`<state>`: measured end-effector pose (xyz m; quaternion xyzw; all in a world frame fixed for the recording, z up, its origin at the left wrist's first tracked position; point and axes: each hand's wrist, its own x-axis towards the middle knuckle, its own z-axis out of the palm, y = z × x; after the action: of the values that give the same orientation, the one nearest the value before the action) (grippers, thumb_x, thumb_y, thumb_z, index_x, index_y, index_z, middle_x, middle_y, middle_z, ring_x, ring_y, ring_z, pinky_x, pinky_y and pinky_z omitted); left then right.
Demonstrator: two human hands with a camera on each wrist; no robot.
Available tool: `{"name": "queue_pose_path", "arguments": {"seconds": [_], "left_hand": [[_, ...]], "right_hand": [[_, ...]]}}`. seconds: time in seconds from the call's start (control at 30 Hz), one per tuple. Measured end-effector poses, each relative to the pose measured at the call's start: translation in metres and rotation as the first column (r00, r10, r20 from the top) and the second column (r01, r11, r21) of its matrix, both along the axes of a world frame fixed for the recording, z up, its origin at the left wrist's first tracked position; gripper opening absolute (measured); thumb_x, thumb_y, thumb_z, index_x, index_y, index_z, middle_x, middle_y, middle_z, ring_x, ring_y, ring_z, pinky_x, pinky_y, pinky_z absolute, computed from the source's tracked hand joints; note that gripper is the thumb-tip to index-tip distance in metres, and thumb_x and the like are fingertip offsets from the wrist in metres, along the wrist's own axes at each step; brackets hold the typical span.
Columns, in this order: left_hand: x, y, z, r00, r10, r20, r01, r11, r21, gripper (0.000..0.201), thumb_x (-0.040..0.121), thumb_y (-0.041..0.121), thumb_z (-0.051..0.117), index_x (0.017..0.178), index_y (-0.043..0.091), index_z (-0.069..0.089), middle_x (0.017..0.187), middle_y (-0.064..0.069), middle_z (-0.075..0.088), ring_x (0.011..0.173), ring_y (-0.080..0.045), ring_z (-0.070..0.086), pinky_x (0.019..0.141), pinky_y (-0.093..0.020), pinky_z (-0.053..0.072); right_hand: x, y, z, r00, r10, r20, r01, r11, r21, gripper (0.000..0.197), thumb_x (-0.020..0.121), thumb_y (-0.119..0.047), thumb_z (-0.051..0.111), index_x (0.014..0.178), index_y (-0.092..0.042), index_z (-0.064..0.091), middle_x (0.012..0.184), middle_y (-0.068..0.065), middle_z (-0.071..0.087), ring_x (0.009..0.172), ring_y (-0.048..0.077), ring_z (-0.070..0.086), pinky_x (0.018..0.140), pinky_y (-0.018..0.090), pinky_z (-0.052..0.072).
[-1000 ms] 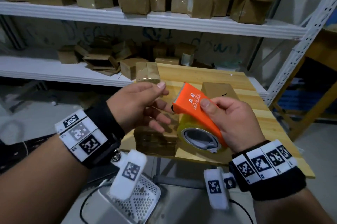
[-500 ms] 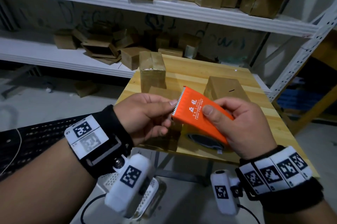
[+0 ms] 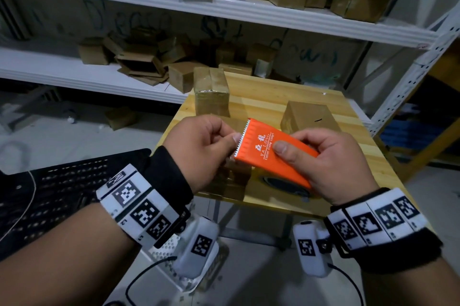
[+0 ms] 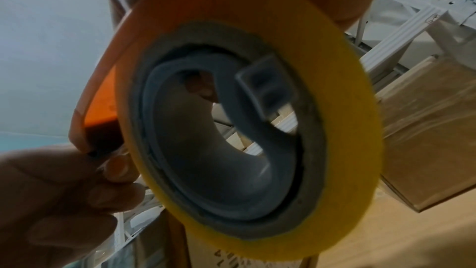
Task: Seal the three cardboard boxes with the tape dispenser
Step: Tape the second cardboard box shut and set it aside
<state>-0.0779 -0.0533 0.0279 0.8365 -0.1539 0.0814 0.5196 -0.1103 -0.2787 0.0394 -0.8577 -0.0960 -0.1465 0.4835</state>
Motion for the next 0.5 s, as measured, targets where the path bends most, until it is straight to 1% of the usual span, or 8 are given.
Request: {"name": "queue_pose_path", "arguments": {"seconds": [0.03,0.1,0.13,0.2,0.23,0.33,0.4,0.5], "left_hand": [[0.000,0.000,0.000,1.000,0.006,0.012,-0.006,1.000,0.013,0.019,0.093,0.030,0.069,0.076,0.022,0.069,0.064,-0.002,0.070,0.054,-0.016,0.063,0.052,-0.034,0.053],[0.001,0.001,-0.001,1.000,0.016,0.008,-0.016,1.000,0.004,0.019,0.093,0.030,0.070,0.075,0.023,0.069,0.066,-0.004,0.071,0.056,-0.018,0.063,0.056,-0.040,0.054],[0.002,0.001,-0.002,1.000,0.022,0.005,-0.022,1.000,0.003,0.019,0.093,0.030,0.070,0.075,0.022,0.069,0.065,-0.004,0.071,0.055,-0.018,0.062,0.057,-0.040,0.054],[0.003,0.002,-0.002,1.000,0.030,0.002,-0.030,0.999,0.017,0.019,0.093,0.029,0.071,0.075,0.022,0.070,0.065,-0.003,0.071,0.057,-0.022,0.064,0.057,-0.040,0.054],[0.003,0.002,-0.002,0.999,0.035,0.006,-0.035,0.999,0.025,0.019,0.093,0.029,0.071,0.075,0.022,0.069,0.065,-0.002,0.071,0.058,-0.022,0.065,0.057,-0.038,0.054],[0.002,0.003,-0.001,0.999,0.046,0.016,-0.047,0.998,0.043,0.019,0.093,0.029,0.071,0.075,0.022,0.070,0.063,0.005,0.071,0.057,-0.011,0.064,0.058,-0.033,0.055],[0.002,0.006,0.002,0.999,0.049,-0.010,-0.049,0.998,0.030,0.016,0.094,0.026,0.069,0.079,0.021,0.069,0.064,0.009,0.072,0.056,-0.005,0.067,0.054,-0.027,0.053],[0.007,0.019,0.010,0.997,0.066,-0.038,-0.068,0.997,-0.041,0.014,0.096,0.022,0.066,0.084,0.015,0.069,0.065,0.004,0.074,0.051,-0.006,0.066,0.051,-0.023,0.046]], "right_hand": [[0.001,0.000,0.000,1.000,0.002,-0.009,-0.002,1.000,-0.001,0.034,0.069,-0.061,0.072,0.078,-0.028,0.077,0.079,-0.017,0.077,0.072,0.004,0.071,0.061,0.012,0.051],[0.002,0.000,0.001,0.999,0.014,-0.029,-0.014,1.000,-0.007,0.035,0.068,-0.062,0.072,0.079,-0.029,0.077,0.079,-0.018,0.077,0.072,0.001,0.071,0.061,0.012,0.051],[0.003,0.000,0.001,0.999,0.018,-0.037,-0.019,1.000,-0.015,0.036,0.068,-0.063,0.072,0.080,-0.029,0.077,0.079,-0.019,0.077,0.072,0.001,0.072,0.061,0.012,0.051],[0.003,0.000,0.001,0.998,0.027,-0.050,-0.028,0.999,-0.028,0.038,0.068,-0.063,0.072,0.082,-0.028,0.077,0.079,-0.020,0.077,0.072,0.000,0.072,0.061,0.011,0.051],[0.003,0.000,0.001,0.998,0.029,-0.054,-0.031,0.999,-0.026,0.040,0.068,-0.064,0.071,0.083,-0.028,0.078,0.079,-0.019,0.077,0.072,0.000,0.072,0.061,0.011,0.051],[0.004,0.000,0.001,0.998,0.031,-0.061,-0.034,0.998,-0.046,0.046,0.066,-0.069,0.069,0.084,-0.027,0.078,0.080,-0.018,0.077,0.074,0.001,0.073,0.062,0.011,0.051],[0.004,-0.002,0.000,0.998,0.026,-0.066,-0.030,0.997,-0.066,0.046,0.067,-0.068,0.068,0.084,-0.027,0.078,0.079,-0.018,0.077,0.073,0.001,0.072,0.062,0.011,0.052],[0.004,-0.011,0.001,0.997,-0.007,-0.077,0.002,0.998,-0.065,0.047,0.065,-0.070,0.068,0.082,-0.027,0.078,0.079,-0.014,0.078,0.071,0.006,0.073,0.060,0.015,0.054]]}}
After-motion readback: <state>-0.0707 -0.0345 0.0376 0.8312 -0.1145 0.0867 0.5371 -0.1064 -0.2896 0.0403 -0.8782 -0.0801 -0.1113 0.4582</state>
